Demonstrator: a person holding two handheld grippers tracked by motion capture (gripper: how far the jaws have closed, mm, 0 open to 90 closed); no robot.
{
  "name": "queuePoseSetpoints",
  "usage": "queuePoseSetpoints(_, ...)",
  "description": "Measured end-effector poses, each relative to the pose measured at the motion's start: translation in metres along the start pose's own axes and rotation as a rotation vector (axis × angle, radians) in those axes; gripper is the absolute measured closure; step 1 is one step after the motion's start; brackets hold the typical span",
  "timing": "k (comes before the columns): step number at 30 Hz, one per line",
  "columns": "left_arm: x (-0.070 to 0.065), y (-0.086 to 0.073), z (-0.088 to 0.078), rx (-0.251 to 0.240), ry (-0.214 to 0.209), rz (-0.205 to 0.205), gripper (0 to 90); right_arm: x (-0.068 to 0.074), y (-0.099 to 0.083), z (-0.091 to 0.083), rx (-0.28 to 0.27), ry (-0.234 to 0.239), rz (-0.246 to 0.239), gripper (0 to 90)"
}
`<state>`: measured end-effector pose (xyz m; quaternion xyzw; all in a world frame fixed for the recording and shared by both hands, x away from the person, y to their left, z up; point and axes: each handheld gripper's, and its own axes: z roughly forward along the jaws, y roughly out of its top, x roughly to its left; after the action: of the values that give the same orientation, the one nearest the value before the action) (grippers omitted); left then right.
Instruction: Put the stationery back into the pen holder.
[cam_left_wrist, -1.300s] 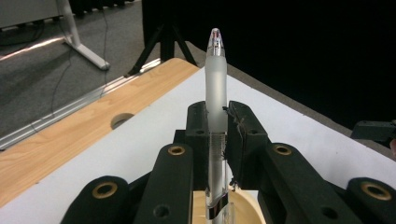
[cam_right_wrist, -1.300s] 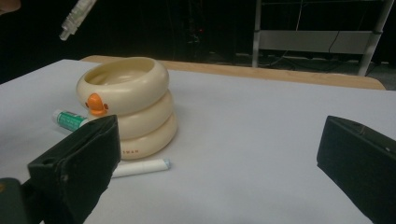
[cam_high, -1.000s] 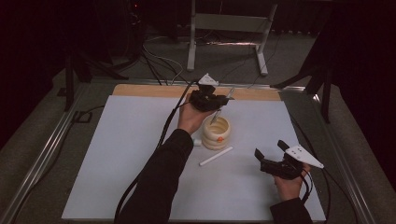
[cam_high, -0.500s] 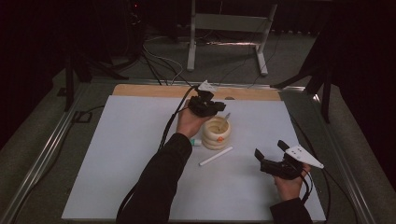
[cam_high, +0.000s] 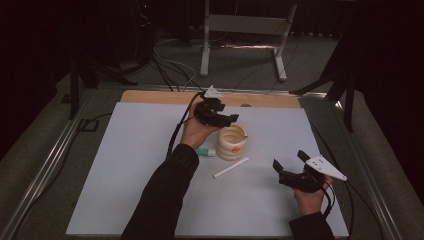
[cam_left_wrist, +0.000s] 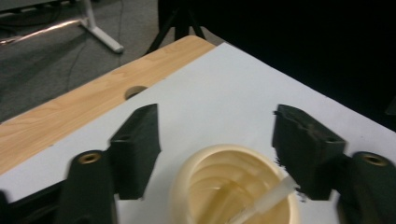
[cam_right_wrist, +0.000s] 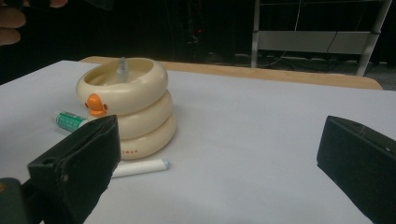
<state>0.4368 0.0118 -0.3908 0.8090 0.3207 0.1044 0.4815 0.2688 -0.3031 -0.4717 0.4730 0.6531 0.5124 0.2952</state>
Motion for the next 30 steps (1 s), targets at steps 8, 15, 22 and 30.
queuePoseSetpoints(8,0.01,-0.002,-0.021,-0.003,0.018,-0.005,24.3,0.0,0.0,0.0,0.003,0.0,-0.003,0.0)
queuePoseSetpoints(15,0.014,-0.004,-0.034,0.01,0.056,0.024,15.6,0.0,0.0,0.0,0.002,-0.001,-0.002,0.0)
queuePoseSetpoints(22,0.014,-0.005,-0.037,0.052,0.061,0.048,0.0,0.0,0.0,0.0,0.001,-0.001,0.002,0.0)
queuePoseSetpoints(30,0.016,-0.007,-0.043,0.065,0.065,0.074,0.0,-0.001,-0.001,-0.001,0.0,-0.002,0.005,0.0)
